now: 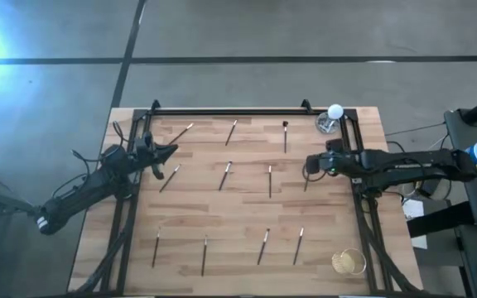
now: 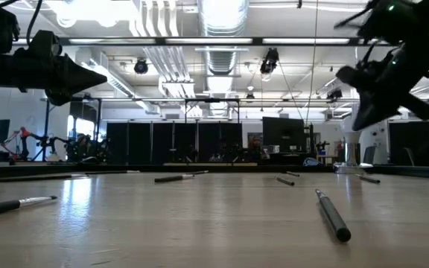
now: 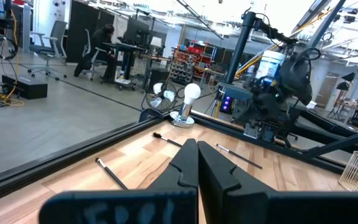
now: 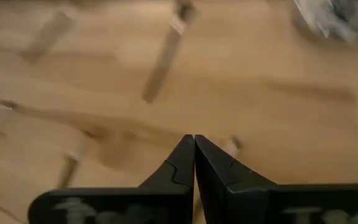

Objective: Pick & Place Makeup Brushes
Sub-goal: Put the eyeshadow brush into the makeup brush holder

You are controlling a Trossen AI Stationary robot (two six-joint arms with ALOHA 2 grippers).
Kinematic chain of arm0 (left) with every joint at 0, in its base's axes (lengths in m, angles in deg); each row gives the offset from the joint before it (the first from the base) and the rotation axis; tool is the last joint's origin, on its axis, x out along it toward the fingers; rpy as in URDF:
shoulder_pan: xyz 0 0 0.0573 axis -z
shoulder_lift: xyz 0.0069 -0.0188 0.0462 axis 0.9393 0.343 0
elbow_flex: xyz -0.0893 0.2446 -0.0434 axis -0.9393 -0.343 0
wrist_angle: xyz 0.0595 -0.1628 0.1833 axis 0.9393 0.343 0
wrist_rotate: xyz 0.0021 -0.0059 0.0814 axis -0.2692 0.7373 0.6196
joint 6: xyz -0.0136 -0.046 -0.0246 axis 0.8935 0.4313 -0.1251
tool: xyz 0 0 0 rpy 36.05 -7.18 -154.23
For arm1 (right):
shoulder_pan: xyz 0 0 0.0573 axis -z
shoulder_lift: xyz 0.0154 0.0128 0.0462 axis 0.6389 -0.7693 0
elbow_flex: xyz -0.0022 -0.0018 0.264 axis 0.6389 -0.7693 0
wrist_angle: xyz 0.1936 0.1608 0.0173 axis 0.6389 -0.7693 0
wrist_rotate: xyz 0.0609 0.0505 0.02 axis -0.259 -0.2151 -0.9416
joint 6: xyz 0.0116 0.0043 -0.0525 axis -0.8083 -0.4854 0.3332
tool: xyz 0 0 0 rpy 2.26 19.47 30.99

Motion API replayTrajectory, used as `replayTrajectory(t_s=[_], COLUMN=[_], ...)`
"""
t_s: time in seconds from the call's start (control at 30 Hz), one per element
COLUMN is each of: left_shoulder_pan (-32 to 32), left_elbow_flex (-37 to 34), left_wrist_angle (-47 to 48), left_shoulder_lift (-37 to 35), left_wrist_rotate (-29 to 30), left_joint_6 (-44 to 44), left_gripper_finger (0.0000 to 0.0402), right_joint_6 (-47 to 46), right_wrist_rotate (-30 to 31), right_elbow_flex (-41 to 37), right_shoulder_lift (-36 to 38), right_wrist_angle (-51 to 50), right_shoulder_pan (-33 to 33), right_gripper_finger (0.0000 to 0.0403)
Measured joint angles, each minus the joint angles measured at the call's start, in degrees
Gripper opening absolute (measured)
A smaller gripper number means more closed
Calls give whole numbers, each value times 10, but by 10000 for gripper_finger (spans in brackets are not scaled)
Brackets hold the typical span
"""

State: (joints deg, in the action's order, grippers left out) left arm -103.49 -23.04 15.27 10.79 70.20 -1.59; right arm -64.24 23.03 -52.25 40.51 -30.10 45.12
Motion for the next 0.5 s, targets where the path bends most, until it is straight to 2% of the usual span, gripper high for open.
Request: replayTrajectory(t_s=[0.1,0.2,0.5], left_shoulder_pan=[0,0,0], left_elbow_flex=[0,0,0], left_wrist_angle=[0,0,0], left_shoulder_lift=[0,0,0], left_wrist_rotate=[0,0,0], left_joint_6=[0,0,0], left_gripper_finger=[0,0,0], right_joint_6=[-73,-102,-97], right_wrist_rotate=[-26,-54,-109], right_elbow_flex=[17,24,49], right_shoulder_lift=[-54,-97,-189], right_wrist_angle=[-64,-58,-27], right_shoulder_pan=[4,20,119], right_gripper_finger=[11,28,119])
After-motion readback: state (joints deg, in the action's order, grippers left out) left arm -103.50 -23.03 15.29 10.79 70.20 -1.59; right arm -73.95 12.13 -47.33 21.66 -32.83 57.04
